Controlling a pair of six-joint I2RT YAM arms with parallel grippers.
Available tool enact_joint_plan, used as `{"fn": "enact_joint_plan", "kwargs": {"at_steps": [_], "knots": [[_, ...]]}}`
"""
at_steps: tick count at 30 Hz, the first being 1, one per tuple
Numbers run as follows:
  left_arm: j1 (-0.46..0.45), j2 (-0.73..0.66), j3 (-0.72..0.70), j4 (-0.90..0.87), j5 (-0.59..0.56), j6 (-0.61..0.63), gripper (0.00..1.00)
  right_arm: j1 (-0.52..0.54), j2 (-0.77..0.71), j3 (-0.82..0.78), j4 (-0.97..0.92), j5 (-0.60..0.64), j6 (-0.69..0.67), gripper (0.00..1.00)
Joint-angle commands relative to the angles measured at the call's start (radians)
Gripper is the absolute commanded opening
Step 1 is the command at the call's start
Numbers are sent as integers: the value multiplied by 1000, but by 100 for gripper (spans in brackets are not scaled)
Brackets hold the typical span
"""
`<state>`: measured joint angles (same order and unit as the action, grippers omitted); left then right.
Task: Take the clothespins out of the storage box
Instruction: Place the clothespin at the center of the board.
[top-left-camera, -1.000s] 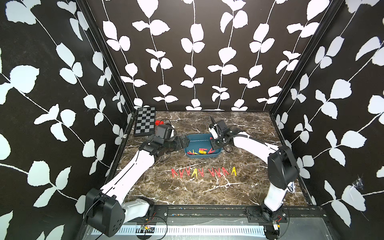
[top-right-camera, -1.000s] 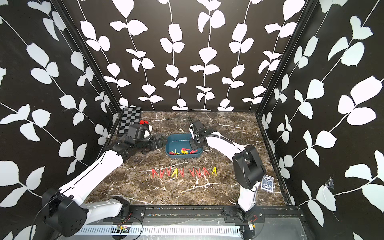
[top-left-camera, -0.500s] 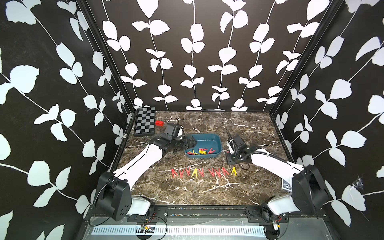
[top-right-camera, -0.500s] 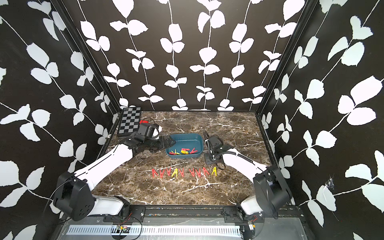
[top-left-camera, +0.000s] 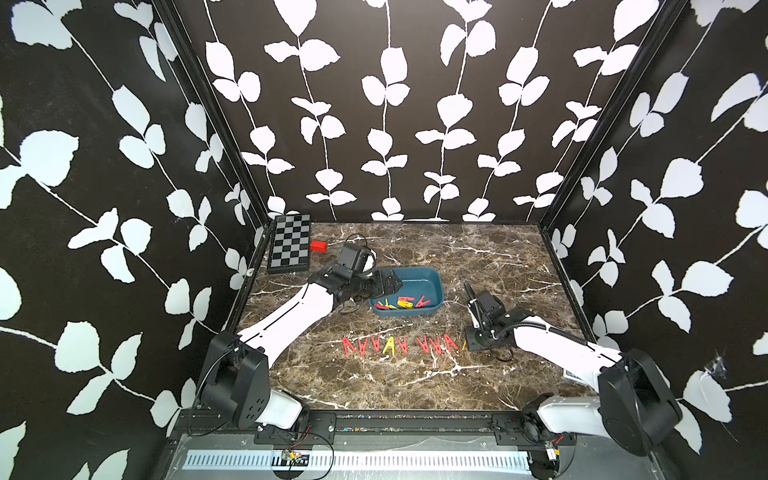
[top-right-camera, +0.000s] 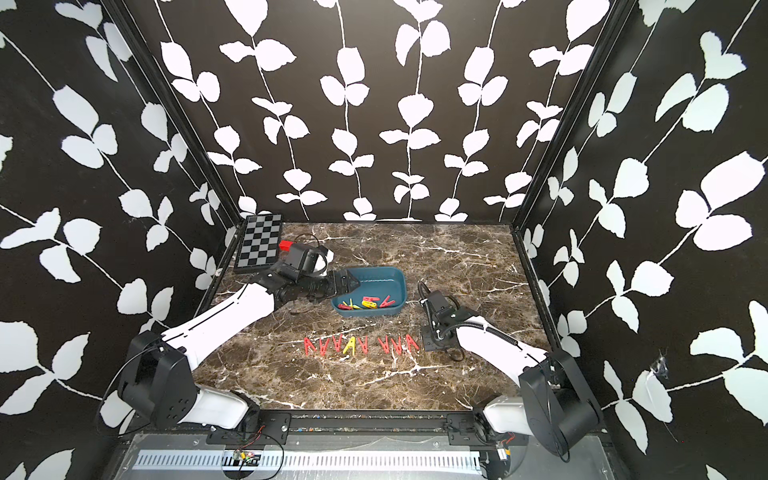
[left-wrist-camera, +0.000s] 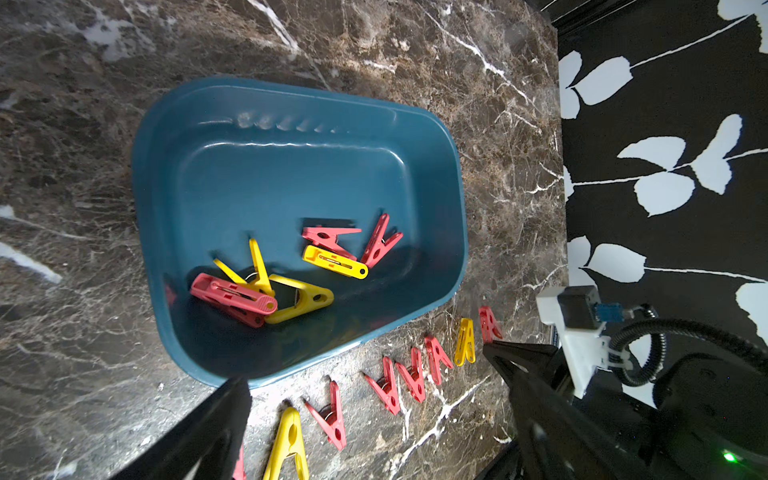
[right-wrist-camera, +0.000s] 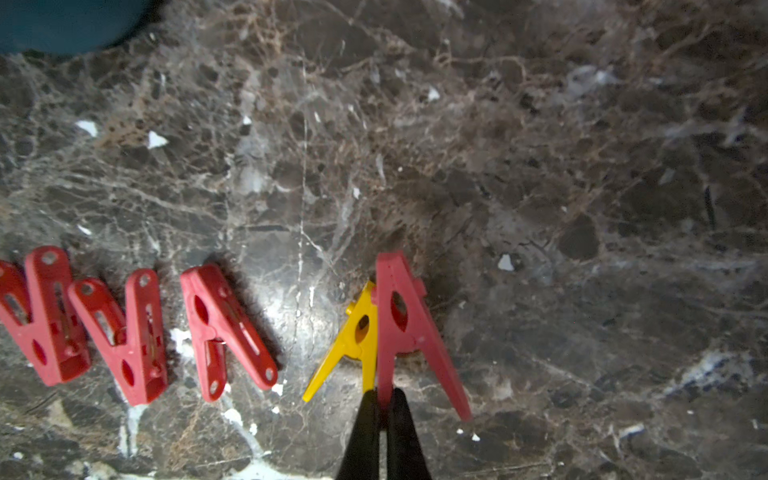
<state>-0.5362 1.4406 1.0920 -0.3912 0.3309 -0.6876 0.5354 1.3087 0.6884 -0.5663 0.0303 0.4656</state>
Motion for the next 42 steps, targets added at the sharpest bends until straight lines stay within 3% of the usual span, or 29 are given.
{"fn": "enact_joint_plan", "kwargs": {"at_steps": [1,11,13,20,22,28,37,39,41,42], "knots": [[-4,-2,26,6,7,3,99,-5,-28,-25,-29,17,37,0],[-4,-2,22,2,4,3,99,-10,5,-47,-31,11,56,0],[-4,-3,22,0,2,6,99,-12,23,-40,-36,13,56,9],[-4,-9,24,-16,-13,10,99,-12,32,-24,-43,16,56,22],[-4,-8,27,-26,-27,13,99,-12,21,-10,-54,25,49,32],[-4,5,55,-87,-90,37,99,-12,-4,86,-104,54,-7,49],[-3,24,103,-166,-202,80,99,-12,30,247,-37,15,-61,74],[-4,33,115,-186,-224,90,99,-12,62,290,-28,3,-75,82],[-4,44,128,-205,-242,100,99,-12,101,339,-24,-5,-89,99],[-4,49,134,-212,-246,103,99,-12,125,361,-19,-11,-95,99]]}}
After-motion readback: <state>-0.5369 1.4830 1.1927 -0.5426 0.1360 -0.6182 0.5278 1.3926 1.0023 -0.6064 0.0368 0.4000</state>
